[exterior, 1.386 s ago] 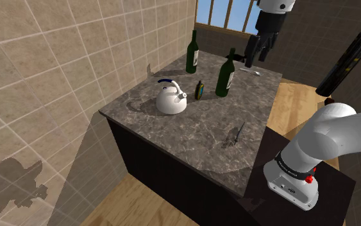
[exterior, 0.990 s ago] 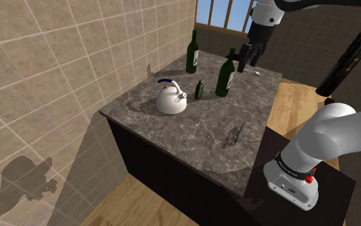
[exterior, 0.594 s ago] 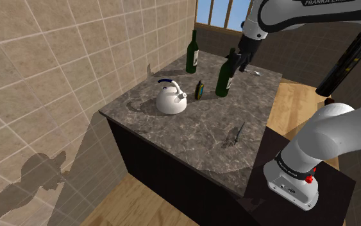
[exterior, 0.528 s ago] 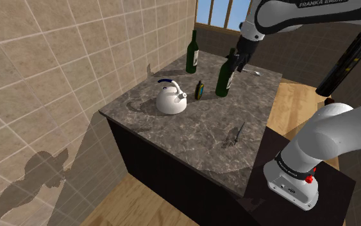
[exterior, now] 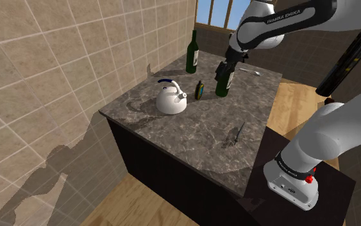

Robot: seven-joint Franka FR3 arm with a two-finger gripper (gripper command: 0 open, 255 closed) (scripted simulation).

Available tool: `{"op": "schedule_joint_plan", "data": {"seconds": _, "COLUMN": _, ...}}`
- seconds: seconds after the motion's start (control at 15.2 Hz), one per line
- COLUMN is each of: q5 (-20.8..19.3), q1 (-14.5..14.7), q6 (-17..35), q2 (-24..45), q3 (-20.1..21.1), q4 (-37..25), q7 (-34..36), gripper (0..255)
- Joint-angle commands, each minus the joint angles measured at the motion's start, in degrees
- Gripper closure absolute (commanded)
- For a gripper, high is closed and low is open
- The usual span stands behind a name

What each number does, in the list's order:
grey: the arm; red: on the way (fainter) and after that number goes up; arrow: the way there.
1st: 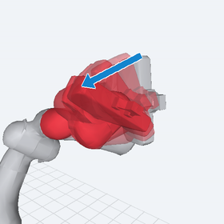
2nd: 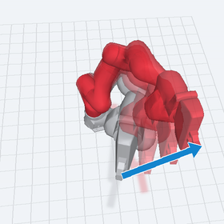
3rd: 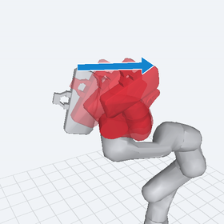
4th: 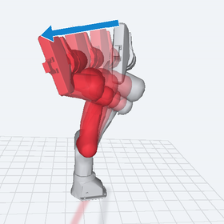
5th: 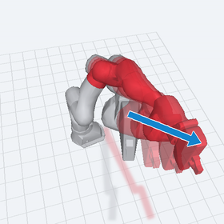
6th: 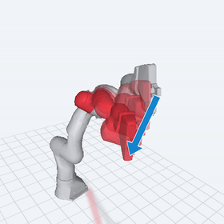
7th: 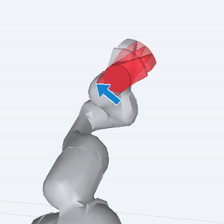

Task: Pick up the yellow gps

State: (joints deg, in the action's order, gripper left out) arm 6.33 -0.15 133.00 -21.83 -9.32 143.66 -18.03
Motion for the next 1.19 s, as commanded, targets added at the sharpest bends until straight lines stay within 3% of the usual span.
{"op": "schedule_joint_plan", "data": {"seconds": 0.0, "q5": 2.1, "q1": 0.99, "q6": 5.18, "q2": 4.51, "q3": -1.4, "q4": -0.75, "q7": -3.12, "gripper": 0}}
{"op": "schedule_joint_plan", "data": {"seconds": 0.2, "q5": 6.81, "q1": 2.72, "q6": 10.99, "q2": 11.16, "q3": -3.58, "q4": -3.2, "q7": -8.79, "gripper": 0}}
{"op": "schedule_joint_plan", "data": {"seconds": 0.46, "q5": 16.37, "q1": 4.55, "q6": 16.68, "q2": 20.43, "q3": -5.5, "q4": -8.18, "q7": -18.57, "gripper": 0}}
{"op": "schedule_joint_plan", "data": {"seconds": 0.79, "q5": 30.31, "q1": 3.27, "q6": 20.2, "q2": 32.04, "q3": -4.09, "q4": -17.04, "q7": -31.93, "gripper": 0}}
{"op": "schedule_joint_plan", "data": {"seconds": 1.12, "q5": 34.47, "q1": 2.06, "q6": 22.32, "q2": 35.13, "q3": -2.41, "q4": -17.66, "q7": -35.84, "gripper": 0}}
